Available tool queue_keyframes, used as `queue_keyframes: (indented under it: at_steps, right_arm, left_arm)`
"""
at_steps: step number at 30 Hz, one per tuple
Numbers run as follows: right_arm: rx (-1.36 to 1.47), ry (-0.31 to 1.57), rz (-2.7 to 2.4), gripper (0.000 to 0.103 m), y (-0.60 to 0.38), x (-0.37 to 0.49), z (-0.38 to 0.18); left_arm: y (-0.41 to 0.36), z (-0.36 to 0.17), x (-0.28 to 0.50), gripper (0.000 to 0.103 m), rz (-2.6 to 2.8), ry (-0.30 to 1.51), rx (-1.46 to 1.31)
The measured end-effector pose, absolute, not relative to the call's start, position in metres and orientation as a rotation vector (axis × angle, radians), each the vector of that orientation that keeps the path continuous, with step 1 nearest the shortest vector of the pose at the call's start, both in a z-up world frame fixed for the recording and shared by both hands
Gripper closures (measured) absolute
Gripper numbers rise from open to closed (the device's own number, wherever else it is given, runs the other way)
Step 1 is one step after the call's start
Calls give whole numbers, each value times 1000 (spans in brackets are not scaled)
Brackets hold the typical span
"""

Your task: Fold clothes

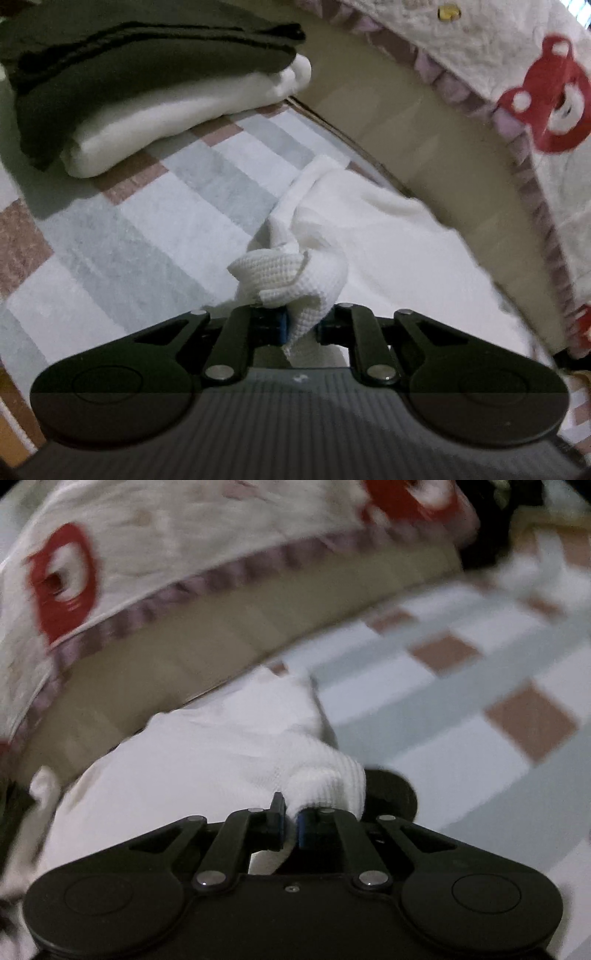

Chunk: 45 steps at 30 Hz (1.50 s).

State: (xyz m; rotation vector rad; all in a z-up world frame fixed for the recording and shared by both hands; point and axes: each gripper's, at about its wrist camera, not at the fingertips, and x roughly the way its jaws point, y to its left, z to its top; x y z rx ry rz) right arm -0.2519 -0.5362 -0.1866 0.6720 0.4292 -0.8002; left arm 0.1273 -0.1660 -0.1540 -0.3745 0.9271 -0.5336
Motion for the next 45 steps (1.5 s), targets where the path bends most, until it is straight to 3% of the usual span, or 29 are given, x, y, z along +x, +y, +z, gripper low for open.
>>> queue_keyframes:
  at_steps: [7,14,19,26,33,36,38,41,45]
  right_arm:
    - [622,435,-788,97,-539,-250,-170]
    - [599,478,-740,98,-503,-284,-130]
    - [611,622,-776,98,-478,-313,-170]
    - [585,622,-823,99,-480,-327,-163]
    - [668,782,-983,103,-493,-334,-193]
    - [562,821,-1029,92,-495,-337,-183]
    - [530,806,-1005,90,-497,-336,-175]
    - [534,758,-919,87,-503,-329,-162]
    - [484,732,-751,66,-521,-289,-143]
  left_arm:
    - [-168,-128,120,92,-589,856,-244]
    - [-115,-109,101,91,-663,964,-144]
    - [-119,-140,89,90,-636,1106,19]
    - [-115,-123,73,83,-633,1030,113]
    - [-108,-113,75,79,-565,1016,178]
    - [-97,-90,70,77,-482,908,208]
    - [-85,-79,72,79,-429,853,249]
    - [-73,-73,97,77,-480,910,93]
    - [-133,-75,138,69,-607,891,98]
